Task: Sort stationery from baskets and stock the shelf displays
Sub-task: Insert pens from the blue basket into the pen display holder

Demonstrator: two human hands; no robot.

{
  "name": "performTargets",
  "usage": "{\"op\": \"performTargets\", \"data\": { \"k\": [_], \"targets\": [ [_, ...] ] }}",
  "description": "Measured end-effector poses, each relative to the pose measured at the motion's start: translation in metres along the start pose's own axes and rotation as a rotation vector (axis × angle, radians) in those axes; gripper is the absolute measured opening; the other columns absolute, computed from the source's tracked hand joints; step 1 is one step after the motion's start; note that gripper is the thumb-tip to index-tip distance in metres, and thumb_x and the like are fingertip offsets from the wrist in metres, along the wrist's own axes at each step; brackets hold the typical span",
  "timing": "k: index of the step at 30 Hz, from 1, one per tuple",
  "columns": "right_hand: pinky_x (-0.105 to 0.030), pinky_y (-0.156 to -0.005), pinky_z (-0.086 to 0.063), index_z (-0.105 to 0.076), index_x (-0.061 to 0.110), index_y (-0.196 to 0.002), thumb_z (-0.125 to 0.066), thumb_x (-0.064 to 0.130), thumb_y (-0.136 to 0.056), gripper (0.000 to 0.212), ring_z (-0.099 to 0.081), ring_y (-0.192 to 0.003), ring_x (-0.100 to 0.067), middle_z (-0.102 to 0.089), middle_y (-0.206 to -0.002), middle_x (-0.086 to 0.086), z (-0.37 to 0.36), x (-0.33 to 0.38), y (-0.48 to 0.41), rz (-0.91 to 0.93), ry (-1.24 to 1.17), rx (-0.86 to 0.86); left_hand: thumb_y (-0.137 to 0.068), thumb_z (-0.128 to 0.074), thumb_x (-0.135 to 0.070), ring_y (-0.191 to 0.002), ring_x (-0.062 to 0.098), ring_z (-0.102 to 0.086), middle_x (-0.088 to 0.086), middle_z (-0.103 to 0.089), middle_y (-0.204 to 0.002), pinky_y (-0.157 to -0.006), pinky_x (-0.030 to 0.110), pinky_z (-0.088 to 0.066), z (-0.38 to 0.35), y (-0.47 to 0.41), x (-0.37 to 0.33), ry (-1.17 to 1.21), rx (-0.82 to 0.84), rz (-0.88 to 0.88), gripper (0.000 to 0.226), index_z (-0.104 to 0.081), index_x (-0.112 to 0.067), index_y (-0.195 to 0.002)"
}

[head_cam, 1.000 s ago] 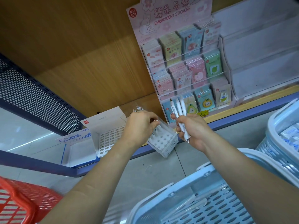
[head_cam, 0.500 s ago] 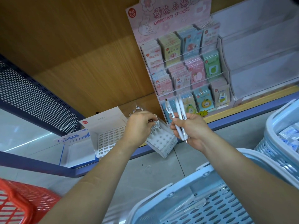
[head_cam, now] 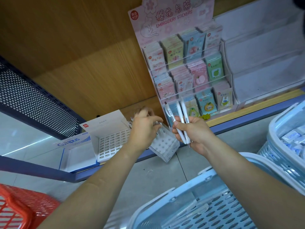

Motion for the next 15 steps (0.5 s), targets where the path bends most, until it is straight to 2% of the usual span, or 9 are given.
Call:
{"op": "performTargets", "data": {
  "k": [2, 5, 8, 10, 12, 13, 15],
  "targets": [
    [-0.024, -0.054, -0.055, -0.064, 0.008, -0.095, -0.062, -0.001, -0.091, 0.010, -0.064, -0.063, -0.015, -0.064, -0.075, -0.010, 0.000, 0.000, 0.000, -0.002, 0.009, 0.002, -0.077, -0.079, -0.013, -0.092, 0.017, -0.043, -0.003, -0.042, -0.092, -0.074, 0.025, -0.032, -0.001, -0.004, 0.004, 0.030, 0.025, 0.071, 0.016, -0.078, -0.017, -0.093],
    [-0.026, -0.057, -0.054, -0.064, 0.007, -0.093, -0.062, -0.002, -0.091, 0.010, -0.064, -0.066, -0.017, -0.065, -0.076, -0.011, -0.002, -0.001, 0.002, -0.017, 0.010, 0.028, -0.079, -0.078, -0.021, -0.095, 0.022, -0.049, -0.004, -0.043, -0.093, -0.074, 0.025, -0.031, -0.007, -0.009, 0.009, 0.043, 0.108, 0.125, 0.017, -0.077, -0.020, -0.097],
    [-0.027, -0.058, -0.055, -0.065, 0.008, -0.093, -0.062, -0.001, -0.091, 0.010, -0.065, -0.069, -0.019, -0.066, -0.078, -0.011, -0.006, -0.001, 0.003, -0.031, 0.003, 0.064, -0.081, -0.077, -0.027, -0.100, 0.023, -0.055, -0.001, -0.052, -0.100, -0.075, 0.023, -0.034, -0.008, -0.010, 0.010, 0.040, 0.194, 0.174, 0.024, -0.074, -0.021, -0.105],
    [-0.027, -0.058, -0.056, -0.065, 0.008, -0.094, -0.063, 0.000, -0.090, 0.009, -0.066, -0.069, -0.018, -0.068, -0.079, -0.010, -0.008, 0.000, 0.003, -0.040, -0.024, 0.086, -0.084, -0.074, -0.028, -0.107, 0.020, -0.058, 0.001, -0.062, -0.114, -0.082, 0.021, -0.039, -0.003, -0.009, 0.011, 0.083, 0.207, 0.227, 0.036, -0.069, -0.018, -0.118],
    [-0.027, -0.058, -0.056, -0.065, 0.008, -0.096, -0.063, 0.001, -0.091, 0.009, -0.066, -0.069, -0.018, -0.069, -0.080, -0.011, -0.010, 0.000, 0.003, -0.051, -0.051, 0.122, -0.088, -0.070, -0.026, -0.103, 0.015, -0.062, -0.004, -0.067, -0.116, -0.090, 0.027, -0.048, 0.008, -0.010, 0.010, 0.324, 0.158, 0.302, 0.036, -0.064, -0.022, -0.124],
    [-0.027, -0.058, -0.056, -0.065, 0.008, -0.097, -0.062, 0.001, -0.091, 0.010, -0.067, -0.069, -0.018, -0.069, -0.080, -0.010, -0.011, 0.000, 0.003, -0.056, -0.058, 0.145, -0.090, -0.067, -0.025, -0.096, 0.012, -0.064, -0.009, -0.068, -0.109, -0.087, 0.030, -0.053, 0.012, -0.010, 0.009, 0.502, 0.139, 0.343, 0.030, -0.063, -0.029, -0.120],
    [-0.027, -0.058, -0.056, -0.065, 0.008, -0.098, -0.062, 0.002, -0.091, 0.010, -0.068, -0.069, -0.017, -0.070, -0.079, -0.009, -0.015, -0.001, 0.005, -0.064, -0.044, 0.186, -0.094, -0.063, -0.021, -0.076, 0.012, -0.063, -0.011, -0.067, -0.091, -0.071, 0.027, -0.056, 0.014, -0.007, 0.005, 0.824, 0.156, 0.462, 0.018, -0.061, -0.034, -0.108]
  ]
}}
Point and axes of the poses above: each hand's wrist, its own y-axis away from the middle knuckle, its own z-axis out of the back of the hand, x = y × z, the point moved 7 cm from there along -y, towards the middle knuckle
